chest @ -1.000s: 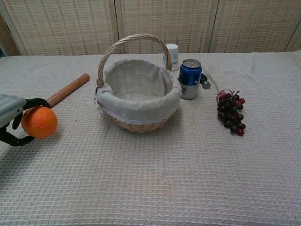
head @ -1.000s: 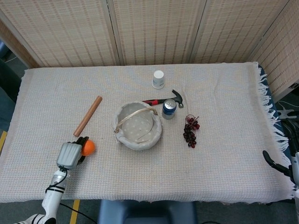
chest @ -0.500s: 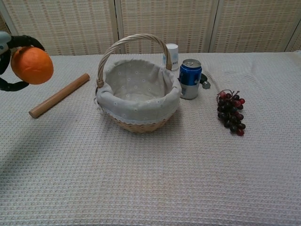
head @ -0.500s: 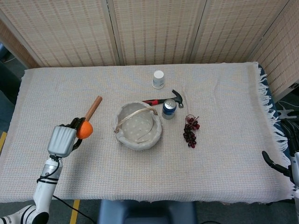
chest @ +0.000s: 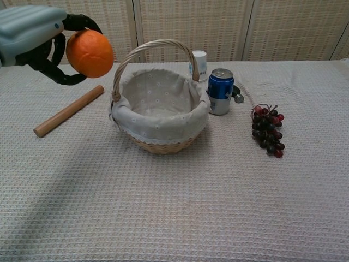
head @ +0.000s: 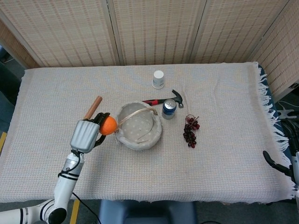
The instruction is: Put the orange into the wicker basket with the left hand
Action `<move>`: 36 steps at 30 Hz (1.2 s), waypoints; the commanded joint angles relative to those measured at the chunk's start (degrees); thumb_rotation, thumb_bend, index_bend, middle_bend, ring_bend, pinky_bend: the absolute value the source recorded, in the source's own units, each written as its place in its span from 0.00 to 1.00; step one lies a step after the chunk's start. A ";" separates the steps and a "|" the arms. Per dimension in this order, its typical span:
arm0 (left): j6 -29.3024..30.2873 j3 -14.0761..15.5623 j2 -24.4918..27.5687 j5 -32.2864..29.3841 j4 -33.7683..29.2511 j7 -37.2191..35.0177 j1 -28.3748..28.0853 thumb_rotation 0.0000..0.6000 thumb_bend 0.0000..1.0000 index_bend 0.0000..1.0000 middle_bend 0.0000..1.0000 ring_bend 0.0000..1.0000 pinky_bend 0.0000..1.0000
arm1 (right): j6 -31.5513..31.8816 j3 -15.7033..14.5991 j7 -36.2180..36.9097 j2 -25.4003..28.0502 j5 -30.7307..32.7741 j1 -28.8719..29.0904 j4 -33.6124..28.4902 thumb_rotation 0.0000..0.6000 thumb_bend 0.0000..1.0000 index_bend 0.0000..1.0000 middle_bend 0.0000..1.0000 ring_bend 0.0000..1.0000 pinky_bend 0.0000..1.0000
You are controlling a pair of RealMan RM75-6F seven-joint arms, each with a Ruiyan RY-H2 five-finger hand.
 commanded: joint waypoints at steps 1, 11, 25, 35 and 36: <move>0.52 0.38 -1.54 0.23 0.36 0.73 -0.86 1.00 0.41 0.45 0.51 0.64 0.70 | 0.06 -0.06 -0.02 -0.02 -0.10 -0.01 0.04 1.00 0.18 0.00 0.00 0.00 0.25; -2.93 -0.66 -10.78 -0.97 13.99 -0.68 -6.91 1.00 0.41 0.45 0.51 0.64 0.71 | -0.22 -0.37 -0.21 0.05 -0.33 0.07 0.07 1.00 0.18 0.00 0.00 0.00 0.25; -6.82 -0.66 -15.38 -1.20 28.91 -6.11 -11.15 1.00 0.40 0.45 0.50 0.64 0.71 | -1.18 -0.78 -0.78 0.35 -0.41 0.34 -0.51 1.00 0.18 0.00 0.00 0.00 0.25; -8.49 -2.14 -19.56 -3.26 33.34 -5.93 -14.62 1.00 0.41 0.49 0.49 0.64 0.71 | -2.33 -0.91 -1.27 0.59 -0.20 0.82 -1.01 1.00 0.18 0.00 0.00 0.00 0.25; -8.31 -2.28 -19.94 -3.46 33.67 -5.75 -14.79 1.00 0.41 0.49 0.48 0.64 0.71 | -2.31 -0.94 -1.28 0.59 -0.26 0.82 -0.98 1.00 0.18 0.00 0.00 0.00 0.25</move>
